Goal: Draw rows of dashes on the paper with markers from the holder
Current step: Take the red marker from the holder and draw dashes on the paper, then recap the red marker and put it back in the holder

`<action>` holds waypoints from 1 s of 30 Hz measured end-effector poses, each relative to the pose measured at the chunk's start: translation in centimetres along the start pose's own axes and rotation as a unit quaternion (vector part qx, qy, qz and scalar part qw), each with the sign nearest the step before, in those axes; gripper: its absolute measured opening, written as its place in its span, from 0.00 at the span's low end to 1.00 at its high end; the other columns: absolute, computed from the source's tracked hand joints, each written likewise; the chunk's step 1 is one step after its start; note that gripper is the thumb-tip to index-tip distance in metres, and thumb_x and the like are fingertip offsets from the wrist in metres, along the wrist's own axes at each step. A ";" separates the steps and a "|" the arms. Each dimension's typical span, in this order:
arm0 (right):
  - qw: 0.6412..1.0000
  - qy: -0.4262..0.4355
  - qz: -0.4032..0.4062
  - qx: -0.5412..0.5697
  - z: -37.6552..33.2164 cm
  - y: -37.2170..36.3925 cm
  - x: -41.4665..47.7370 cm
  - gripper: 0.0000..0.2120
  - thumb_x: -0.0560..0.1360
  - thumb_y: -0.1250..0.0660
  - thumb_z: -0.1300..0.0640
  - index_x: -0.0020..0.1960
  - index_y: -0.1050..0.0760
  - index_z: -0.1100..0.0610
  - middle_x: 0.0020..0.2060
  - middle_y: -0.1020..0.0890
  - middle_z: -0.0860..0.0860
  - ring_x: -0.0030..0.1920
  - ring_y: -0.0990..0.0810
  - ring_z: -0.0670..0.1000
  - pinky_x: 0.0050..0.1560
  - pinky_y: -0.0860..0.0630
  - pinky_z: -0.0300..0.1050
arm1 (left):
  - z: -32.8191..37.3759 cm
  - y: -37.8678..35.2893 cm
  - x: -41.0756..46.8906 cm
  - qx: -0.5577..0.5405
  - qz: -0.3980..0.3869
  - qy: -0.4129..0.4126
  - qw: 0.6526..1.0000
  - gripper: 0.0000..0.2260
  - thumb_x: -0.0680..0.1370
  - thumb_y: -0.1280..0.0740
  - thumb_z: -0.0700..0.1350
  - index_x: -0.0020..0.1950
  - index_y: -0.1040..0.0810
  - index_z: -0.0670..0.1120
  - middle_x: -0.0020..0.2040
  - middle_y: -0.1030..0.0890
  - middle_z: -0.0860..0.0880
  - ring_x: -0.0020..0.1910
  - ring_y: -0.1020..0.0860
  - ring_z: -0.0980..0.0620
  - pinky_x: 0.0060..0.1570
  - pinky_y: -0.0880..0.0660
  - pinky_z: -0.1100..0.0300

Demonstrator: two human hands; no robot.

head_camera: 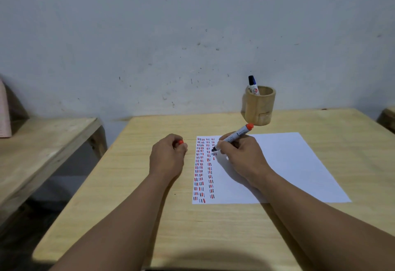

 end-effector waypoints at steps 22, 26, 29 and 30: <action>0.979 0.048 0.071 0.186 -7.7 2.8 -1.8 0.02 0.73 0.28 0.62 0.41 0.19 0.60 0.35 0.18 0.56 0.29 0.23 0.53 0.28 0.28 0.36 | 9.9 1.1 -1.7 -0.461 -0.112 0.165 0.865 0.03 0.76 0.31 0.42 0.48 0.19 0.45 0.37 0.18 0.50 0.33 0.26 0.56 0.27 0.34 0.64; 0.979 0.049 0.065 0.189 -8.3 3.1 -2.2 0.02 0.73 0.29 0.62 0.42 0.19 0.60 0.35 0.18 0.56 0.29 0.23 0.52 0.28 0.28 0.37 | 10.8 1.2 -2.0 -0.483 -0.127 0.163 0.851 0.03 0.77 0.31 0.43 0.47 0.20 0.43 0.34 0.19 0.50 0.31 0.27 0.56 0.27 0.34 0.64; 0.976 0.038 0.061 0.205 -8.6 3.1 -2.4 0.02 0.74 0.29 0.61 0.42 0.19 0.58 0.33 0.17 0.52 0.28 0.23 0.50 0.30 0.28 0.38 | 11.5 1.1 -2.2 -0.497 -0.144 0.161 0.841 0.05 0.77 0.32 0.44 0.46 0.20 0.42 0.34 0.19 0.49 0.31 0.27 0.56 0.27 0.34 0.64; 0.975 0.030 0.059 0.212 -8.7 3.1 -2.5 0.03 0.75 0.29 0.60 0.43 0.19 0.58 0.32 0.17 0.51 0.27 0.23 0.49 0.30 0.28 0.39 | 11.7 1.0 -2.3 -0.497 -0.147 0.161 0.840 0.06 0.77 0.32 0.45 0.46 0.20 0.42 0.34 0.20 0.49 0.31 0.27 0.56 0.27 0.34 0.64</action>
Point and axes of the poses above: each hand's wrist, its own x-axis towards the middle knuckle, its own y-axis out of the back of the hand, z = x × y, the point moved 1 cm from there along x, towards the middle knuckle
